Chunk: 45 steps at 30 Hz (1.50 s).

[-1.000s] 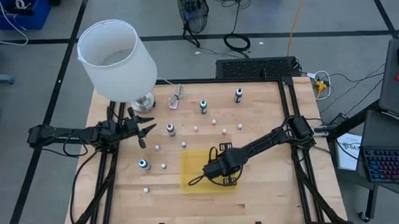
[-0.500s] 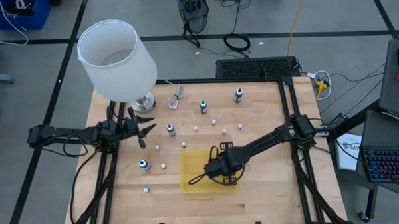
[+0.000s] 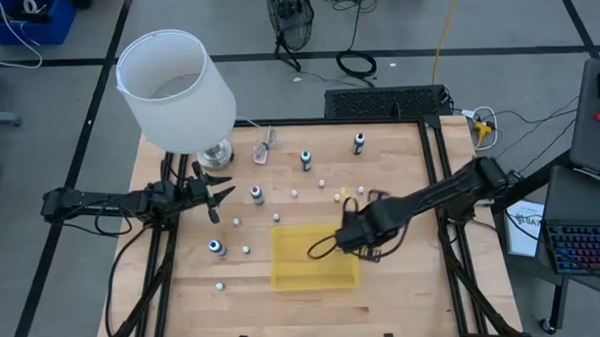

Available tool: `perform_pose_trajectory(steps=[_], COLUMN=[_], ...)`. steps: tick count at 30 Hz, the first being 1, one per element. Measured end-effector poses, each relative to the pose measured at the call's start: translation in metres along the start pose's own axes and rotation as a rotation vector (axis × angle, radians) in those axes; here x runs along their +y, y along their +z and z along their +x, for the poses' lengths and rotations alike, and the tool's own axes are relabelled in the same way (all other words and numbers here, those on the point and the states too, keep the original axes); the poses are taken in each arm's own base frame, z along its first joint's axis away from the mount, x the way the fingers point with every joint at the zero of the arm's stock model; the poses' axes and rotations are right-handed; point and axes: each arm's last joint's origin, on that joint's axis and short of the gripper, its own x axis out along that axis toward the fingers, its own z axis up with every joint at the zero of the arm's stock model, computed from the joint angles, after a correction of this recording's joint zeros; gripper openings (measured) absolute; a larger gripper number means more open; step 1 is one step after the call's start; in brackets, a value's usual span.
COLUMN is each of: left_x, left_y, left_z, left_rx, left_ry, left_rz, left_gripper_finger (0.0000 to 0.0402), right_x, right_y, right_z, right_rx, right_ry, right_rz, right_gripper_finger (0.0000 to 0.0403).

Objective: Pick & Place food coloring
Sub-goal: Put the small orange food coloring bottle into the yellow container

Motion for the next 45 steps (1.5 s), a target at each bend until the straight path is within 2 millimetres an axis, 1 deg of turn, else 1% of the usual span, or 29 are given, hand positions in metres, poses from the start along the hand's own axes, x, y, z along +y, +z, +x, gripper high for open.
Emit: perform_pose_trajectory(steps=[2,4,7,10,14,19,22,26,31,36,45], left_x=[0.000,0.000,0.000,0.000,0.000,0.000,0.000,0.000,0.000,0.000,0.000], left_y=[0.000,0.000,0.000,0.000,0.000,0.000,0.000,0.000,0.000,0.000,0.000], left_z=[0.000,0.000,0.000,0.000,0.000,0.000,0.000,0.000,0.000,0.000,0.000], left_rx=[0.000,0.000,0.000,0.000,0.000,0.000,0.000,0.000,0.000,0.000,0.000], left_ry=[0.000,0.000,0.000,0.000,0.000,0.000,0.000,0.000,0.000,0.000,0.000], left_rz=[0.000,0.000,0.000,0.000,0.000,0.000,0.000,0.000,0.000,0.000,0.000], left_gripper_finger=[0.0132,0.0131,0.0132,0.0132,0.0132,0.0132,0.0132,0.0132,0.0132,0.0131,0.0131], right_x=[-0.013,-0.024,-0.041,-0.058,-0.079,-0.094,-0.099,-0.100,-0.101,-0.101,-0.099], right_y=[-0.009,-0.017,-0.028,-0.041,-0.058,-0.071,-0.075,-0.074,-0.074,-0.076,-0.076], right_z=[-0.010,-0.017,-0.016,-0.003,0.024,0.057,0.076,0.098,0.115,0.121,0.121], right_rx=[-0.031,-0.071,-0.106,-0.091,0.005,0.055,0.083,0.091,0.079,0.101,0.109], right_ry=[-0.073,-0.109,-0.097,-0.110,-0.108,-0.058,0.030,0.117,0.162,0.175,0.199], right_rz=[0.064,0.129,0.224,0.294,0.406,0.473,0.496,0.510,0.521,0.528,0.536], right_gripper_finger=[0.0167,0.0166,0.0167,0.0166,0.0166,0.0165,0.0165,0.0166,0.0167,0.0165,0.0165])
